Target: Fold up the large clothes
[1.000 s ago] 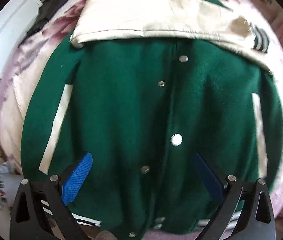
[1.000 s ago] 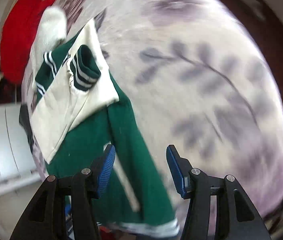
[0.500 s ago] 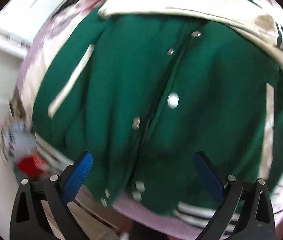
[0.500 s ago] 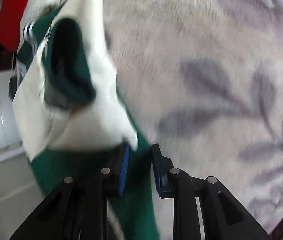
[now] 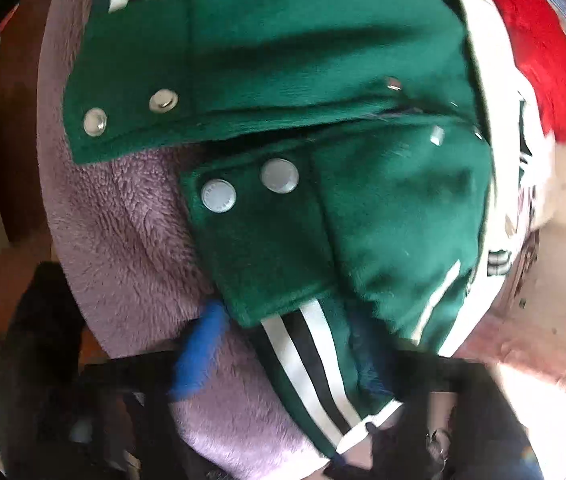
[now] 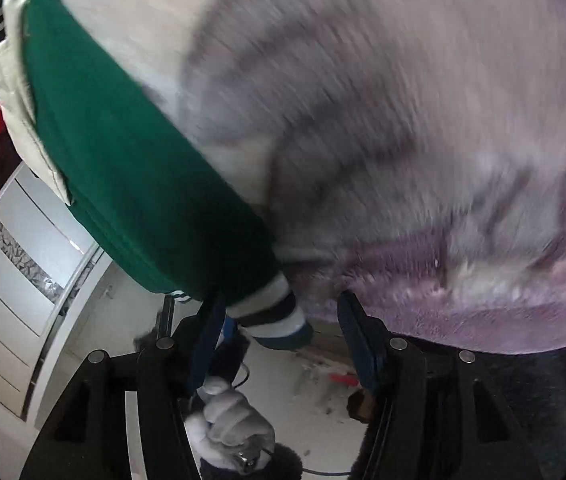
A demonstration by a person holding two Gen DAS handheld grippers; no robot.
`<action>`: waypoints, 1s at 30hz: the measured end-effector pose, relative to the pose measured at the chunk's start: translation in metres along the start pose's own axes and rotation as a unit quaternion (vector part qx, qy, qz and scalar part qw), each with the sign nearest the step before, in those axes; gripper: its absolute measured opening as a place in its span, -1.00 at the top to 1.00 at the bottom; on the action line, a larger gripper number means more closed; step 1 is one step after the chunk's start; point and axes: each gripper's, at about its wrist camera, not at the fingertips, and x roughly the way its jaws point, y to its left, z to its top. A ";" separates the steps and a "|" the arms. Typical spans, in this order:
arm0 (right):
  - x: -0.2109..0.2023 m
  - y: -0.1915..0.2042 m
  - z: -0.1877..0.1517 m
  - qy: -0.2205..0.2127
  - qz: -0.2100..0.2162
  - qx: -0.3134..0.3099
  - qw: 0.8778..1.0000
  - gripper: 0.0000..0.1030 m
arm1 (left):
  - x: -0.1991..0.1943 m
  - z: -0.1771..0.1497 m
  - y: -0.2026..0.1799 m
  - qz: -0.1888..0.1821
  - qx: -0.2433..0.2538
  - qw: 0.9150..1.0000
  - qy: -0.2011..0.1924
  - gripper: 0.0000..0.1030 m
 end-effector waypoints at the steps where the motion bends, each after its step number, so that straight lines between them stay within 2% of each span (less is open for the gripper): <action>1: 0.002 0.001 -0.002 -0.004 -0.004 -0.007 1.000 -0.18 | 0.000 -0.004 0.002 0.000 -0.002 1.000 -0.009 0.35; 2: 0.003 0.003 -0.003 -0.009 -0.009 -0.015 1.000 -0.14 | -0.006 -0.008 0.001 0.009 0.003 0.999 -0.031 0.79; 3: 0.003 0.006 -0.006 -0.016 -0.014 -0.024 0.999 0.45 | -0.012 -0.011 -0.003 0.019 0.010 0.999 -0.047 0.83; 4: 0.002 0.012 -0.009 -0.022 -0.018 -0.038 0.999 0.88 | -0.027 -0.016 -0.004 0.017 0.021 0.997 -0.070 0.86; 8: -0.007 0.035 -0.025 -0.041 -0.073 -0.086 0.993 0.92 | -0.058 -0.025 -0.007 0.031 0.076 0.991 -0.108 0.91; 9: -0.006 0.037 -0.027 -0.042 -0.095 -0.092 0.990 1.00 | -0.057 -0.025 -0.008 0.031 0.073 0.991 -0.108 0.91; 10: -0.005 0.037 -0.024 -0.039 -0.126 -0.092 0.987 1.00 | -0.055 -0.023 -0.002 0.025 0.064 0.992 -0.105 0.91; 13: 0.014 0.015 -0.016 -0.021 -0.184 -0.064 0.981 1.00 | -0.048 -0.018 0.003 0.041 0.068 0.992 -0.099 0.90; 15: 0.018 0.016 -0.017 -0.002 -0.166 -0.078 0.983 1.00 | -0.045 -0.023 -0.004 0.049 0.090 0.990 -0.099 0.91; 17: 0.006 0.025 -0.018 -0.004 -0.154 -0.090 0.984 0.99 | -0.043 -0.030 -0.007 0.061 0.103 0.988 -0.098 0.98; 18: -0.010 0.028 -0.017 -0.008 -0.142 -0.097 0.985 0.96 | -0.046 -0.033 -0.006 0.071 0.105 0.987 -0.099 1.00; 20: -0.029 0.038 -0.014 -0.014 -0.131 -0.098 0.986 0.64 | -0.056 -0.032 -0.005 0.103 0.127 0.982 -0.094 0.98; 22: -0.058 0.054 -0.007 -0.038 -0.147 -0.107 0.983 -0.12 | -0.062 -0.033 -0.013 0.143 0.154 0.975 -0.075 0.97; 24: -0.091 0.071 0.005 -0.064 -0.140 -0.121 0.981 -0.36 | -0.066 -0.038 -0.027 0.166 0.198 0.964 -0.067 0.95; 25: -0.108 0.081 0.011 -0.075 -0.134 -0.131 0.979 -0.36 | -0.065 -0.043 -0.042 0.182 0.232 0.954 -0.063 0.87; 26: -0.126 0.091 0.019 -0.086 -0.131 -0.139 0.978 -0.36 | -0.061 -0.051 -0.063 0.188 0.278 0.940 -0.056 0.61; 27: -0.138 0.098 0.024 -0.095 -0.130 -0.144 0.976 -0.36 | -0.055 -0.056 -0.075 0.182 0.304 0.934 -0.047 0.37; 28: -0.154 0.107 0.033 -0.107 -0.127 -0.150 0.975 -0.36 | -0.047 -0.064 -0.092 0.165 0.336 0.927 -0.032 -0.24; 29: -0.172 0.117 0.045 -0.122 -0.127 -0.156 0.972 -0.36 | -0.035 -0.076 -0.112 0.133 0.371 0.919 -0.007 -0.59; 30: -0.182 0.124 0.051 -0.134 -0.131 -0.157 0.970 -0.36 | -0.023 -0.085 -0.127 0.111 0.392 0.913 0.011 -0.59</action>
